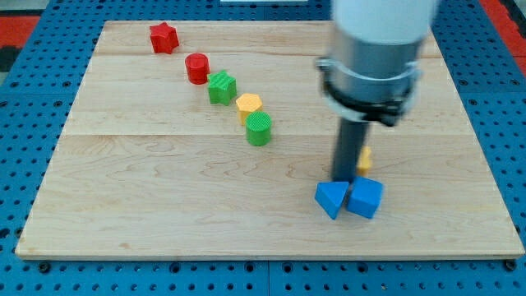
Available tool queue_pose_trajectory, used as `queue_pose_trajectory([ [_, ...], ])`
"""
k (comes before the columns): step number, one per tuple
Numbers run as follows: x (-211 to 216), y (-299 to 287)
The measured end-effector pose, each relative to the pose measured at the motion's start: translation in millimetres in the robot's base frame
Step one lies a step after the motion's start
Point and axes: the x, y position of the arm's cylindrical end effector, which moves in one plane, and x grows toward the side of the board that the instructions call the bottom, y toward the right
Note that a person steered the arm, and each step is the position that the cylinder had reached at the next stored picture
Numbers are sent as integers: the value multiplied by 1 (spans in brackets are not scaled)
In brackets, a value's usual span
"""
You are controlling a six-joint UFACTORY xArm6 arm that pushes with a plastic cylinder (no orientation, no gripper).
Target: Adjust the yellow hexagon parallel right to the green circle
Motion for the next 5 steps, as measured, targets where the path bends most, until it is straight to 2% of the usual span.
queue_pose_trajectory([
  [2,-50,36],
  [3,-60,44],
  [5,-47,-191],
])
